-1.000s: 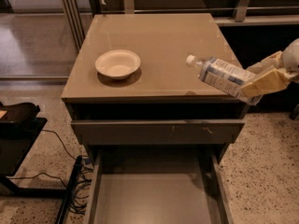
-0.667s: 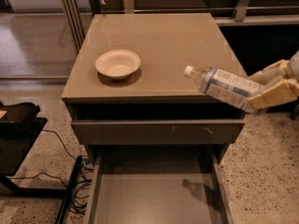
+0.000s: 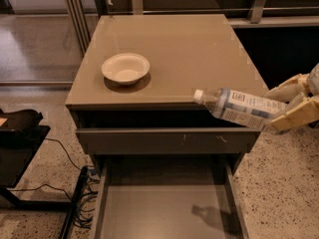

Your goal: Place blue plastic bottle into middle drawer

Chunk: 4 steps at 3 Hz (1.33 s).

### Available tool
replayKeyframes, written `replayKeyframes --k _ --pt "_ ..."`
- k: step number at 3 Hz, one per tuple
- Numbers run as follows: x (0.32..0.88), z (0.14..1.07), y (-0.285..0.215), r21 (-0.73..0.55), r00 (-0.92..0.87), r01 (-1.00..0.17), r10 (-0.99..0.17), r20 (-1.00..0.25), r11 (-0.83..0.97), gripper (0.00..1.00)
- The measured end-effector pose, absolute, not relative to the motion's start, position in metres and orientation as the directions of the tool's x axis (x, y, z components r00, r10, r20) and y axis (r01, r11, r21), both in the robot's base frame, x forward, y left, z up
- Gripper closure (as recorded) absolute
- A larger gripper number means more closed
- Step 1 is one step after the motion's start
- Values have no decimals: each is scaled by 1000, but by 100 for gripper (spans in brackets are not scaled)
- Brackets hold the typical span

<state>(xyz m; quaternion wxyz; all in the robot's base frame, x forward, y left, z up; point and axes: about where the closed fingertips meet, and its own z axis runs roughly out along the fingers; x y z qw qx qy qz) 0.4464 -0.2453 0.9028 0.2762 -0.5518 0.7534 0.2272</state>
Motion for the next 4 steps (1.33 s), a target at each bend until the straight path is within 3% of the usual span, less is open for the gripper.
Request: replayKeyframes --k 3,4 --pt "433 763 -206 237 -426 -902 -653 -627 361 100" --pt "420 719 -199 211 -451 -885 -651 -611 415 100"
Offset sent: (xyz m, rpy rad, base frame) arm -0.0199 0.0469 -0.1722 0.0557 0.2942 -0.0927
